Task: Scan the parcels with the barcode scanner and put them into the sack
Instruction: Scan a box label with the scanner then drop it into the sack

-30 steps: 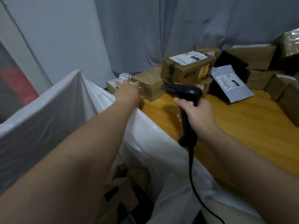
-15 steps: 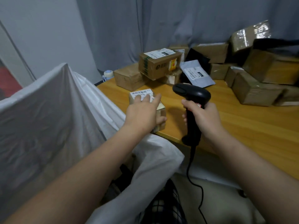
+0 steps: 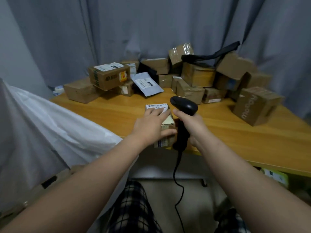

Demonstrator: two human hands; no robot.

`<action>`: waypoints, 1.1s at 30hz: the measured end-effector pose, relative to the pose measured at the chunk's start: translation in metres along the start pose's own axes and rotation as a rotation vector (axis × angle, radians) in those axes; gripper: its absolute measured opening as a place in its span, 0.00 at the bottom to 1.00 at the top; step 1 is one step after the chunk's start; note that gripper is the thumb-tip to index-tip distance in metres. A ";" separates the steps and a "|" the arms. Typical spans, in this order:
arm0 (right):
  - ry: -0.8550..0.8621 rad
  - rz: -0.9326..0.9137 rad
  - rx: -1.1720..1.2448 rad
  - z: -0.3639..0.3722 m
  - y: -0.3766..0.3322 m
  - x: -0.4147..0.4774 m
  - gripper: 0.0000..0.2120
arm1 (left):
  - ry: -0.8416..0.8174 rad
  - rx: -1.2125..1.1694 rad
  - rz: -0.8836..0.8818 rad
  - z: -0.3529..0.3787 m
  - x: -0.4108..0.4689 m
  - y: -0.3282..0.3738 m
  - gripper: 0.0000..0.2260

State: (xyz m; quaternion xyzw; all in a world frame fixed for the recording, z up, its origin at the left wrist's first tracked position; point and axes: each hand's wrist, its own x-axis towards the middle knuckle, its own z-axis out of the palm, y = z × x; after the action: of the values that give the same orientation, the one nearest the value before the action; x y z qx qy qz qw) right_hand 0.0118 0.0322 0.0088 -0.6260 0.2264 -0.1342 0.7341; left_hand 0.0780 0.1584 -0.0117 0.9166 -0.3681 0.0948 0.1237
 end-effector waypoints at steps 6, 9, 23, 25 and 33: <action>0.010 -0.084 -0.007 -0.009 0.013 0.000 0.09 | 0.145 -0.891 -0.464 0.009 -0.001 -0.001 0.24; -0.006 -0.132 0.022 -0.009 0.018 -0.003 0.12 | -0.040 -1.222 -0.591 0.015 -0.005 -0.010 0.28; 0.080 -0.501 -0.241 -0.024 0.024 -0.003 0.15 | 0.080 -0.923 -0.274 0.000 -0.002 -0.039 0.52; 0.056 -0.538 -0.308 -0.022 0.027 -0.007 0.13 | 0.111 -0.870 -0.265 0.002 0.001 -0.043 0.51; 0.046 -0.534 -0.292 -0.022 0.042 -0.017 0.07 | 0.166 -0.958 -0.276 0.011 0.011 -0.049 0.51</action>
State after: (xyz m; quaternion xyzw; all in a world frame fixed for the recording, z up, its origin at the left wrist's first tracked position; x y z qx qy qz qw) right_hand -0.0173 0.0288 -0.0323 -0.7591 0.0872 -0.3027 0.5697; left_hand 0.1208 0.1820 -0.0269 0.7864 -0.2345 -0.0292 0.5707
